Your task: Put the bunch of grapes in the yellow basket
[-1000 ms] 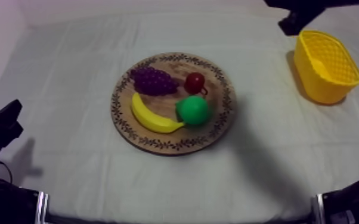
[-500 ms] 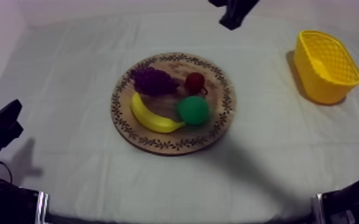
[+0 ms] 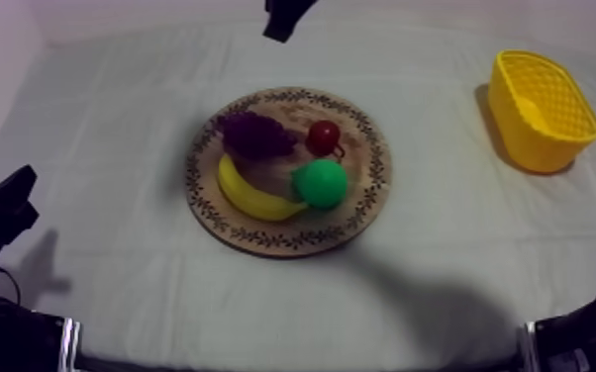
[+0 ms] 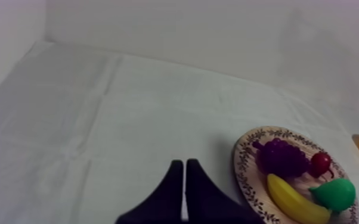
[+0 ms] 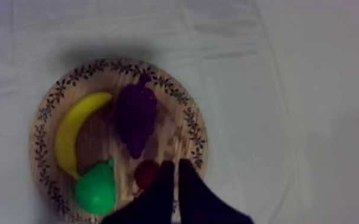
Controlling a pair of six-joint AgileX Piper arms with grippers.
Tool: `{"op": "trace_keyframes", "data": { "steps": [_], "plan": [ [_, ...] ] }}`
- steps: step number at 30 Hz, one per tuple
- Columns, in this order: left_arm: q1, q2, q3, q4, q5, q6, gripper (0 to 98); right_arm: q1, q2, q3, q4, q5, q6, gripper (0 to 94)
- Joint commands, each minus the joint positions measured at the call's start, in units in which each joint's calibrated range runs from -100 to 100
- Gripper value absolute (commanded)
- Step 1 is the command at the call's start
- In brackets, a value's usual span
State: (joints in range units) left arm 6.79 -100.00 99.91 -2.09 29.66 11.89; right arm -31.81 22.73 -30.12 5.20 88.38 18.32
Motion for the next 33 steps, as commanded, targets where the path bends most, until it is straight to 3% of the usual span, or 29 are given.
{"op": "trace_keyframes", "data": {
  "steps": [1,22,26,33],
  "plan": [
    [0.0,0.0,0.0,0.01,0.0,0.0,0.1,-0.1,5.0,-5.5,0.0,2.1,0.2,0.6],
    [0.0,0.0,0.0,0.01,0.0,0.0,0.1,0.7,23.6,-14.6,-1.8,6.7,1.4,2.6],
    [0.0,0.0,0.0,0.01,0.0,0.0,0.1,0.7,24.8,-15.1,-2.2,6.8,2.1,13.1],
    [0.0,0.0,0.0,0.01,0.0,0.0,0.1,0.9,25.3,-15.4,-2.5,6.5,3.0,43.3]
  ]
}}
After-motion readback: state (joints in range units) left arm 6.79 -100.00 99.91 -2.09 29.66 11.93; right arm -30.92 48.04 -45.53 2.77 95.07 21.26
